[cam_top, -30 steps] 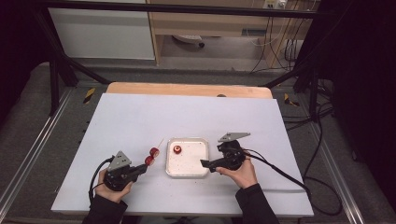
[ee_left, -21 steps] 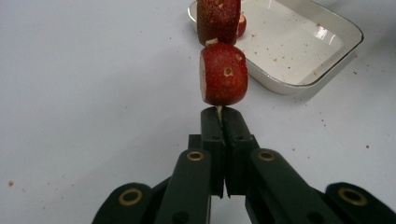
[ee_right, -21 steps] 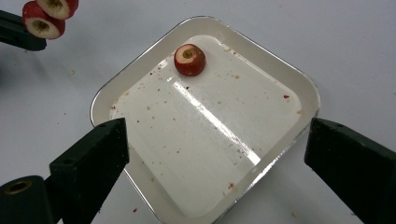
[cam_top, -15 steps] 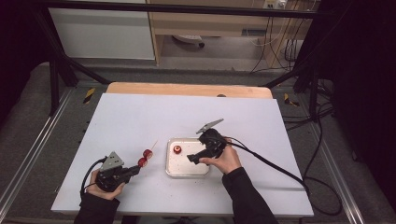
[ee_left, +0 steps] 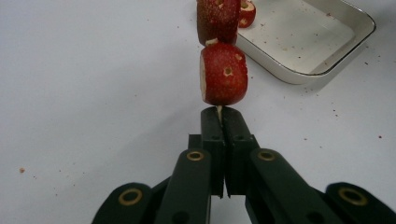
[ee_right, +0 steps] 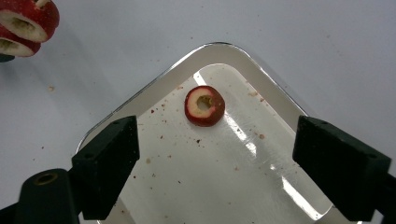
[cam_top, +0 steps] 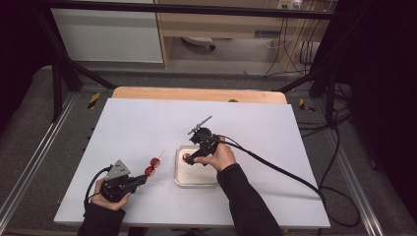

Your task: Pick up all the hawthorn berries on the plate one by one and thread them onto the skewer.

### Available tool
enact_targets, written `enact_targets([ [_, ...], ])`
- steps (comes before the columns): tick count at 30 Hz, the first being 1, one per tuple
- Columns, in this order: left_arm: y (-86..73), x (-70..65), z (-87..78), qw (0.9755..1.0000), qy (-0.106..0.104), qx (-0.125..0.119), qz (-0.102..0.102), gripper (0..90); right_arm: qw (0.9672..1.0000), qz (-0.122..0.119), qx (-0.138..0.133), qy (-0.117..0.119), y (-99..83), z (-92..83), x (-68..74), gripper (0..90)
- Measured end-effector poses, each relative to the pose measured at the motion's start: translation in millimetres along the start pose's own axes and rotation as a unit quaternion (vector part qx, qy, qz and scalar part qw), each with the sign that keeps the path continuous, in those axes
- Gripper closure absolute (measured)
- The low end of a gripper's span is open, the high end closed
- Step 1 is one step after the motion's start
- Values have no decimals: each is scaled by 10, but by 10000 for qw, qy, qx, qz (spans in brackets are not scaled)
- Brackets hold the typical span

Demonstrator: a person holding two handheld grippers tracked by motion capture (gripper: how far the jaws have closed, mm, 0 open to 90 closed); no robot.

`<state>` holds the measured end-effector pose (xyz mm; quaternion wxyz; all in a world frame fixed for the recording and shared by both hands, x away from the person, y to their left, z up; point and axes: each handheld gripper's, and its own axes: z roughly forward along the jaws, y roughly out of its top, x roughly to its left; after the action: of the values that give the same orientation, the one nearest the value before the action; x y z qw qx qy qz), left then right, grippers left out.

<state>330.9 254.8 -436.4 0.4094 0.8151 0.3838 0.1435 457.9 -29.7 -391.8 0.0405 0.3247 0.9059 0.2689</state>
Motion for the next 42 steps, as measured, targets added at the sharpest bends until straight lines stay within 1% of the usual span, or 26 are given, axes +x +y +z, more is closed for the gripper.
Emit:
enact_targets([
  [1, -1, -3, 3, 10000, -2, 5, 2, 883, 10000, -44, 35, -39, 24, 14, -2, 185],
  [4, -5, -10, 16, 10000, -10, 22, 2, 883, 10000, -50, 67, 54, 90, 55, -9, 223],
  [6, -6, -11, 19, 10000, -16, 20, -14, 883, 9998, -124, 142, 11, 129, 85, -1, 257],
  [10, -11, -7, 24, 10000, -11, 41, -15, 884, 9995, -174, 257, 106, 196, 154, 8, 311],
  [12, -11, -7, 24, 10000, -9, 43, -12, 884, 9991, -193, 371, 58, 226, 190, 4, 329],
  [14, -12, -5, 23, 10000, -2, 42, -15, 884, 9989, -211, 409, 104, 249, 221, -1, 361],
  [16, -13, -3, 23, 10000, 5, 30, -23, 884, 9987, -175, 447, 160, 266, 253, -6, 386],
  [20, -15, -4, 26, 10000, 3, 45, -18, 884, 9978, -112, 621, 181, 282, 314, -17, 431],
  [21, -15, -4, 26, 10000, 3, 43, -21, 884, 9977, -127, 648, 182, 281, 324, -23, 443],
  [22, -15, -3, 26, 10000, 4, 45, -23, 884, 9977, -150, 639, 190, 280, 334, -28, 452],
  [25, -15, -6, 26, 10000, 8, 50, -20, 884, 9971, -83, 708, 261, 286, 348, -26, 479],
  [28, -15, -7, 28, 10000, 8, 49, -17, 884, 9967, -72, 754, 279, 286, 366, -29, 510],
  [34, -15, -12, 34, 10000, 0, 68, -9, 883, 9960, -22, 843, 305, 284, 397, -35, 552],
  [35, -15, -12, 34, 10000, 0, 69, -6, 884, 9960, -57, 843, 300, 283, 405, -42, 560],
  [36, -15, -12, 34, 10000, 1, 68, -4, 884, 9957, -14, 871, 305, 284, 408, -40, 568],
  [42, -16, -10, 34, 10000, 7, 67, -8, 884, 9952, 32, 929, 305, 284, 415, -42, 614],
])
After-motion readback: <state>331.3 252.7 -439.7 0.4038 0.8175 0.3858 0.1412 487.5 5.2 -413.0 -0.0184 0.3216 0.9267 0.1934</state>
